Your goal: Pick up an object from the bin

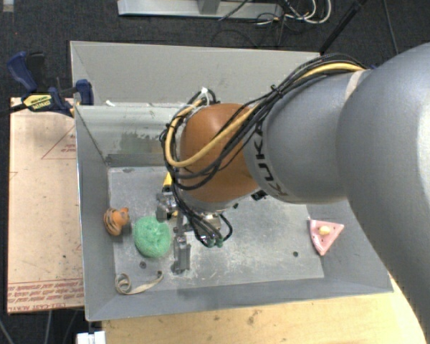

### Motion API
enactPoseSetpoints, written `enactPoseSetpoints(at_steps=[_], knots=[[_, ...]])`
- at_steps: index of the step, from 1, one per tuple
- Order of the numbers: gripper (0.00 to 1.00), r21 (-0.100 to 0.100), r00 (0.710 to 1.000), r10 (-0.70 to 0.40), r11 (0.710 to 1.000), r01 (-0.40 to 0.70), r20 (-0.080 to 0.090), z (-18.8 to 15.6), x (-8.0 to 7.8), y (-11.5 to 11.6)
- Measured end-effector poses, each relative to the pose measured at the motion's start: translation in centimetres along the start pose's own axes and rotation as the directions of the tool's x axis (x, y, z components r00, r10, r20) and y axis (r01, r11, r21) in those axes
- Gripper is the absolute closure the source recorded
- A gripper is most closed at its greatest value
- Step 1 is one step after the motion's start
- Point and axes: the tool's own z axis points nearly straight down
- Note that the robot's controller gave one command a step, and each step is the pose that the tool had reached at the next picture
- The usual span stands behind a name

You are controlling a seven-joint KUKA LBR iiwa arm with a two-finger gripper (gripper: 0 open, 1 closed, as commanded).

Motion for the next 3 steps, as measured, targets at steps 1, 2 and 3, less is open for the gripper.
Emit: enactPoseSetpoints(at_steps=[1,2,3], knots=[[0.00,0.002,0.996,0.093,0.996,-0.093,-0.002,3.2,0.0,0.7],[1.00,-0.001,1.000,0.028,1.000,-0.028,0.003,5.8,-1.4,1.3],[1.00,-0.001,1.000,0.028,1.000,-0.028,0.003,5.8,-1.4,1.3]])
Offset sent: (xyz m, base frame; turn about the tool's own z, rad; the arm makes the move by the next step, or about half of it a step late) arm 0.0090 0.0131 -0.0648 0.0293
